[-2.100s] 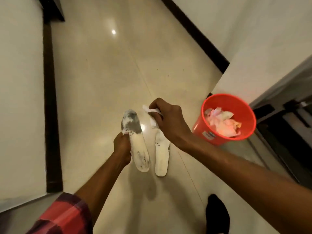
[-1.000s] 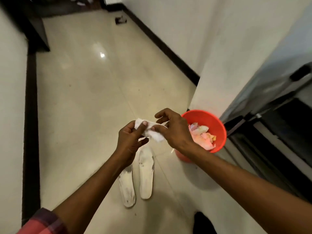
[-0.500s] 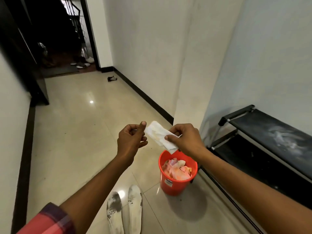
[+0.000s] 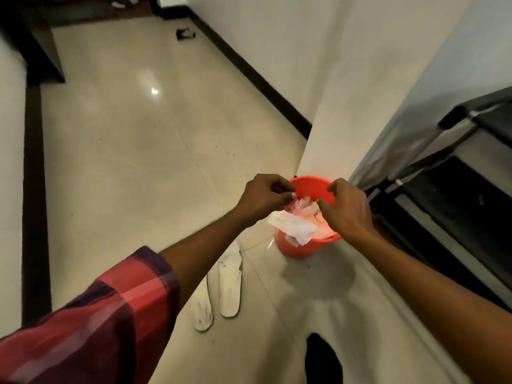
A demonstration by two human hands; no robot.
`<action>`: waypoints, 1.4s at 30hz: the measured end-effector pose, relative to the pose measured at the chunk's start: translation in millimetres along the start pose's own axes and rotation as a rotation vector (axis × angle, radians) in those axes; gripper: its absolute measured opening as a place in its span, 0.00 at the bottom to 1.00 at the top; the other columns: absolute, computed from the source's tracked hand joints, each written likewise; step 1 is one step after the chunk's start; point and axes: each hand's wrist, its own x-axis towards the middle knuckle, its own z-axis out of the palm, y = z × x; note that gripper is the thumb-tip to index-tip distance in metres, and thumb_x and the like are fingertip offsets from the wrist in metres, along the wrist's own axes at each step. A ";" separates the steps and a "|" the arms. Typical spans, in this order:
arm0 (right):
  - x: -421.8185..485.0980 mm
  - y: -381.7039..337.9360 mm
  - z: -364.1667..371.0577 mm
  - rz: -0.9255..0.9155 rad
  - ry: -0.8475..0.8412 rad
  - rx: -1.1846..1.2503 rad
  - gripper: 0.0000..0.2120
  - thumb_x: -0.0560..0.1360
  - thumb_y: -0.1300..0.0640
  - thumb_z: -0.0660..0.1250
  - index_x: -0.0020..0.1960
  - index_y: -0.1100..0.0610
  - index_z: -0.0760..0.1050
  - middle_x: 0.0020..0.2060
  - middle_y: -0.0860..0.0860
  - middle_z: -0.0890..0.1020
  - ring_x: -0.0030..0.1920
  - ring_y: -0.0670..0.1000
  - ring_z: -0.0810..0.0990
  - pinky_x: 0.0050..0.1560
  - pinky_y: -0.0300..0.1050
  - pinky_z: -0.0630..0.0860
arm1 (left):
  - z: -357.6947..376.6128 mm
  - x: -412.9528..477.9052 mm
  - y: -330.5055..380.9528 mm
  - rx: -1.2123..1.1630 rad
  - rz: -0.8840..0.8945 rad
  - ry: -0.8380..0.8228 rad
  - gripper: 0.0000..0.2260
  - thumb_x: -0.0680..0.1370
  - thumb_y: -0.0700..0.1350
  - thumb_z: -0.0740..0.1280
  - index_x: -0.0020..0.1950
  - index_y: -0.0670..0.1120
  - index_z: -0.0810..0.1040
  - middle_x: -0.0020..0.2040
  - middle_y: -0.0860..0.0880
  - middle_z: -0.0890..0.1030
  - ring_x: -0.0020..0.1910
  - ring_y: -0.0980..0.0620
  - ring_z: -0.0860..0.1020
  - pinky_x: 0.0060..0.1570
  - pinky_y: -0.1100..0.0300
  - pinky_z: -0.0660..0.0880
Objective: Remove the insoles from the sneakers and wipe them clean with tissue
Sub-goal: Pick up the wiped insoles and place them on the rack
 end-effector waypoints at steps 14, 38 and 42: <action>-13.0 -68.7 127.1 -0.228 -0.103 0.231 0.07 0.74 0.64 0.67 0.48 0.57 0.82 0.43 0.50 0.85 0.41 0.50 0.82 0.44 0.47 0.81 | -98.7 -14.5 -118.8 0.023 -0.132 0.149 0.07 0.76 0.42 0.76 0.53 0.42 0.85 0.44 0.43 0.87 0.46 0.43 0.86 0.47 0.52 0.84; -170.9 -19.4 370.3 0.460 -0.574 0.133 0.21 0.71 0.58 0.77 0.56 0.60 0.69 0.53 0.56 0.81 0.50 0.58 0.81 0.41 0.47 0.75 | -72.9 -142.4 -398.1 0.188 -0.895 0.524 0.11 0.66 0.45 0.83 0.38 0.45 0.81 0.39 0.45 0.86 0.41 0.43 0.86 0.44 0.43 0.84; -165.4 -26.4 366.8 0.564 -0.551 0.269 0.16 0.72 0.62 0.75 0.56 0.60 0.73 0.53 0.55 0.81 0.50 0.56 0.80 0.40 0.44 0.70 | -77.0 -138.1 -386.8 0.041 -0.899 0.614 0.15 0.66 0.41 0.83 0.44 0.46 0.78 0.45 0.46 0.84 0.44 0.43 0.85 0.43 0.42 0.85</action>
